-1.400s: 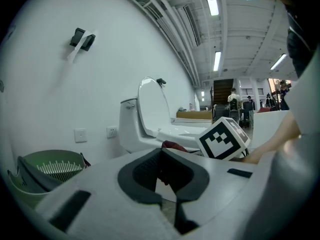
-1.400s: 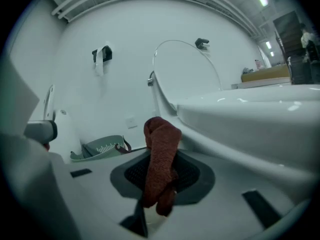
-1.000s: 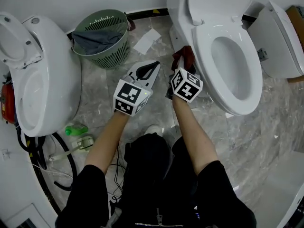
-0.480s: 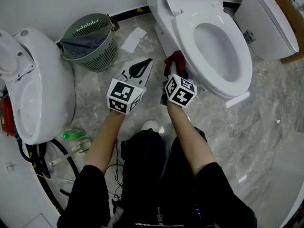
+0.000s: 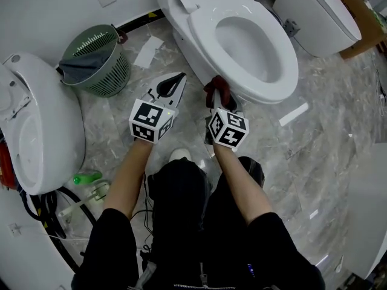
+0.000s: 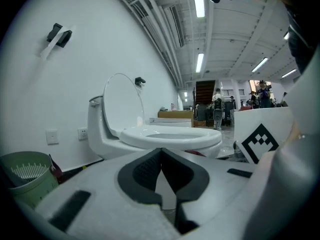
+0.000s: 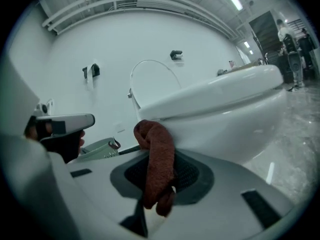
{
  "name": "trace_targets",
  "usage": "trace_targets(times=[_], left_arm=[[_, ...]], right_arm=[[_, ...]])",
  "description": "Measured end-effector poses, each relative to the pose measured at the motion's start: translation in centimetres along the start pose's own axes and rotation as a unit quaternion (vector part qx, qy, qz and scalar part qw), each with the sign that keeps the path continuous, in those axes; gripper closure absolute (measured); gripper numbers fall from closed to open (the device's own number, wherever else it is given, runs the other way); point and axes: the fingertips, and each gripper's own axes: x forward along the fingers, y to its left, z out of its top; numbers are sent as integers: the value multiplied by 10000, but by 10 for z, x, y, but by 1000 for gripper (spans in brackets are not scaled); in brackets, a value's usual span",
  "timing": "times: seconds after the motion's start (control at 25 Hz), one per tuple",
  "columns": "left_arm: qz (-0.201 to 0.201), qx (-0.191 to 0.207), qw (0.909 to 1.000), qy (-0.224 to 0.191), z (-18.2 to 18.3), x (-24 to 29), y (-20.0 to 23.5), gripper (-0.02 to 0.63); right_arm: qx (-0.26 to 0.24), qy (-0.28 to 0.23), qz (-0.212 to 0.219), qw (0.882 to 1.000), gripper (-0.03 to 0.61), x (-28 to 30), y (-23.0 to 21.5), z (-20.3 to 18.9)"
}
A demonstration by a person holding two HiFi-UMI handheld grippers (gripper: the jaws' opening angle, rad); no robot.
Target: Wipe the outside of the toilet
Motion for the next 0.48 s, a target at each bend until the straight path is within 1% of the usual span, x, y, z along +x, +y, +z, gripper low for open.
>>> trace_targets(times=[0.24, 0.48], left_arm=[[-258, 21, 9997, -46, 3, 20, -26, 606], [-476, 11, 9988, -66, 2, 37, -51, 606]], right_arm=[[-36, -69, -46, 10000, 491, -38, -31, 5], [-45, -104, -219, 9997, 491, -66, -71, 5]])
